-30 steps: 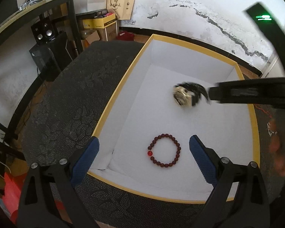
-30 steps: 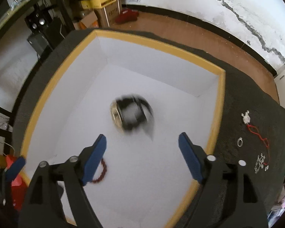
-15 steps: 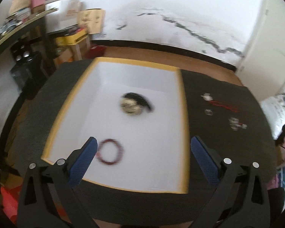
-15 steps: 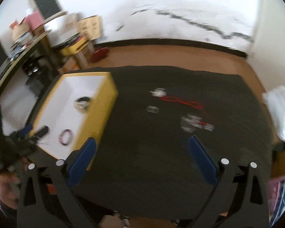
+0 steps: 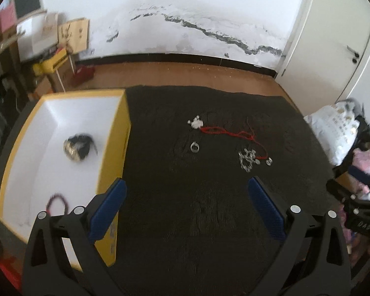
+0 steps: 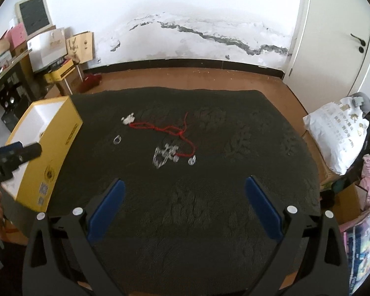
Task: Organize jewelry
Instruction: 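Move the left tool to the silver lock pendant and close on it, then grasp the silver charm pendant with the right tool while the left tool lifts the lock pendant, then carry the lock pendant with the left tool over the white box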
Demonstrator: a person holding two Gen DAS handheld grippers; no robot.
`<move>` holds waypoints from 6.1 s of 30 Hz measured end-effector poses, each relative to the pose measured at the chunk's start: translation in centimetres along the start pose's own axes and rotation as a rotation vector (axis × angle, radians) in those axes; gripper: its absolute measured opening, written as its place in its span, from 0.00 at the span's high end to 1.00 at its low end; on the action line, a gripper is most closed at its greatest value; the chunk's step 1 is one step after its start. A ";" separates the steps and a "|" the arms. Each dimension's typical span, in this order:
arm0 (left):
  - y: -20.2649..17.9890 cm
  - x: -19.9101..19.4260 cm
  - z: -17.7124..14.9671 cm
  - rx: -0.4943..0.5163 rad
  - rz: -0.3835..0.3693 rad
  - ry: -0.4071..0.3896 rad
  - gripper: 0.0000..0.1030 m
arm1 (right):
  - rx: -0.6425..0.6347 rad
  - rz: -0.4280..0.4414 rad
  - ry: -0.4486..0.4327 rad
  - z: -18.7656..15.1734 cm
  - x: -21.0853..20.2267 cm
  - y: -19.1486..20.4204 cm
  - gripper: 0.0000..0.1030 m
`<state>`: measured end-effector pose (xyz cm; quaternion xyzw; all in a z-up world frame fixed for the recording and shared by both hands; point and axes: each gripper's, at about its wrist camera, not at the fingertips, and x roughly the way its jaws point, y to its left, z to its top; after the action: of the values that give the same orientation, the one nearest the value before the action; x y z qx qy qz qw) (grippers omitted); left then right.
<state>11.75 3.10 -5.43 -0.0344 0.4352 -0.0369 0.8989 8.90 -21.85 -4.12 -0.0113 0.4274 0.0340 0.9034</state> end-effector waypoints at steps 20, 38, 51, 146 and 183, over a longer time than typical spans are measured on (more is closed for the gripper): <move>-3.2 11.2 1.0 0.054 -0.027 0.046 0.07 | 0.092 0.038 0.053 0.4 7.2 -2.8 0.08; -4.1 17.0 4.7 0.067 0.012 0.074 0.07 | 0.085 0.039 0.075 0.4 8.3 -3.0 0.08; -4.5 25.4 7.1 0.146 0.052 0.108 0.07 | 0.073 0.089 0.095 0.7 9.0 -1.9 0.08; 1.4 -0.6 7.4 0.068 -0.019 -0.014 0.70 | -0.106 0.166 0.108 4.6 5.6 2.9 0.85; 26.2 -9.4 3.7 -0.209 0.205 0.007 0.70 | -0.433 0.385 0.123 8.1 -4.5 35.5 0.85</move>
<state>9.84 30.20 1.74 -0.0828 0.4413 0.1006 0.8879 9.78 13.74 4.87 -0.1246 0.4582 0.2946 0.8293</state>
